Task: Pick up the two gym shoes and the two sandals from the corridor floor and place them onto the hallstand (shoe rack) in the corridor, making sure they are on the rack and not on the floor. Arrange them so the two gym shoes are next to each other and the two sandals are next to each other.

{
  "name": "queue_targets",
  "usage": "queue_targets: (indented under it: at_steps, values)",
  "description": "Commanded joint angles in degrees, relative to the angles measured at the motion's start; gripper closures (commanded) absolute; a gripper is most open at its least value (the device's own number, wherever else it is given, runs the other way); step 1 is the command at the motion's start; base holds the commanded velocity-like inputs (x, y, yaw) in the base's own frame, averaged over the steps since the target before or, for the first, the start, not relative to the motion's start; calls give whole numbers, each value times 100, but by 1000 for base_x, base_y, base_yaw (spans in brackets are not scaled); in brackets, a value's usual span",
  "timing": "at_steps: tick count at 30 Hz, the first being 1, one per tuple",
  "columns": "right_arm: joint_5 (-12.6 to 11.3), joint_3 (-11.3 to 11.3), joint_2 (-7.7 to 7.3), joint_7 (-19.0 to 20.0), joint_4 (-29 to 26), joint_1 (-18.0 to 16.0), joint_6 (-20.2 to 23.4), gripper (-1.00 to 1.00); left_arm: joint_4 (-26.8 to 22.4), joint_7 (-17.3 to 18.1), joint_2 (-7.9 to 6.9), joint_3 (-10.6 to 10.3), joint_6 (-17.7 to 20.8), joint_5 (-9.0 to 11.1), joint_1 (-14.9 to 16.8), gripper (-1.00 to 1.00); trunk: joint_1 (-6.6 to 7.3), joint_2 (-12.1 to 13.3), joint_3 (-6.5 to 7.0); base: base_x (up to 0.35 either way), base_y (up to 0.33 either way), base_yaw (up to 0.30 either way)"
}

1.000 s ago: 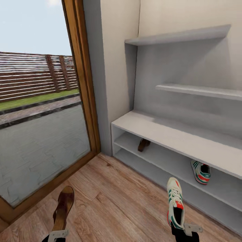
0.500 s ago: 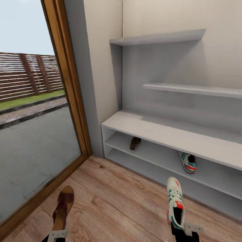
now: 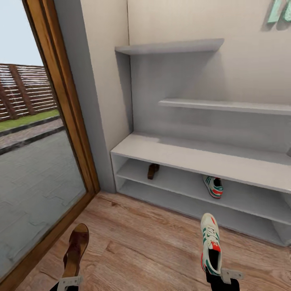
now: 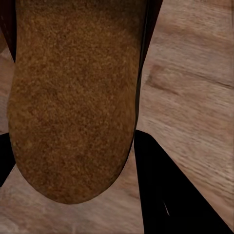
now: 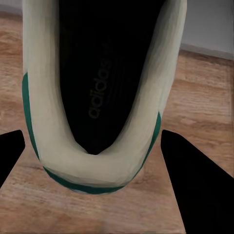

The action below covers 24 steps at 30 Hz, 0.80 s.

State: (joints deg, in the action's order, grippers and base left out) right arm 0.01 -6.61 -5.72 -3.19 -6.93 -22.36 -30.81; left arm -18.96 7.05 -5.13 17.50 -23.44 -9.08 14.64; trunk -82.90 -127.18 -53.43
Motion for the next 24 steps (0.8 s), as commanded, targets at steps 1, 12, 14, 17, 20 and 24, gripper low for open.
queue_targets:
  at_steps: [1, 12, 14, 17, 20, 24]
  values:
    - [-1, -16, 1, 6, 7, -6, -22, 100, 5, 33, 3, 52, -20, -76, 3, 100, 1, -2, -5, 0, 284, -300]
    - [-1, -16, 1, 8, 7, -6, -22, 100, 1, 33, 3, 52, -20, -76, 3, 100, 1, -2, -5, 0, 83, -297]
    - [-1, -16, 1, 6, 7, -6, -22, 100, 4, 33, 3, 51, -20, -76, 3, 100, 1, -2, -5, 0, 106, -284]
    - [-1, -16, 1, 4, 7, -6, -22, 100, 6, 33, 4, 52, -20, -79, 3, 100, 1, -2, -5, 0, 174, -282]
    - [-1, -16, 1, 4, 7, -6, -22, 100, 6, 33, 9, 46, -20, -83, 3, 100, 1, -2, -5, 0, 229, -281]
    - [-1, -16, 1, 7, 7, -6, -22, 100, 6, 33, 16, 44, -20, -83, 3, 100, 1, -2, -5, 0, 74, -281]
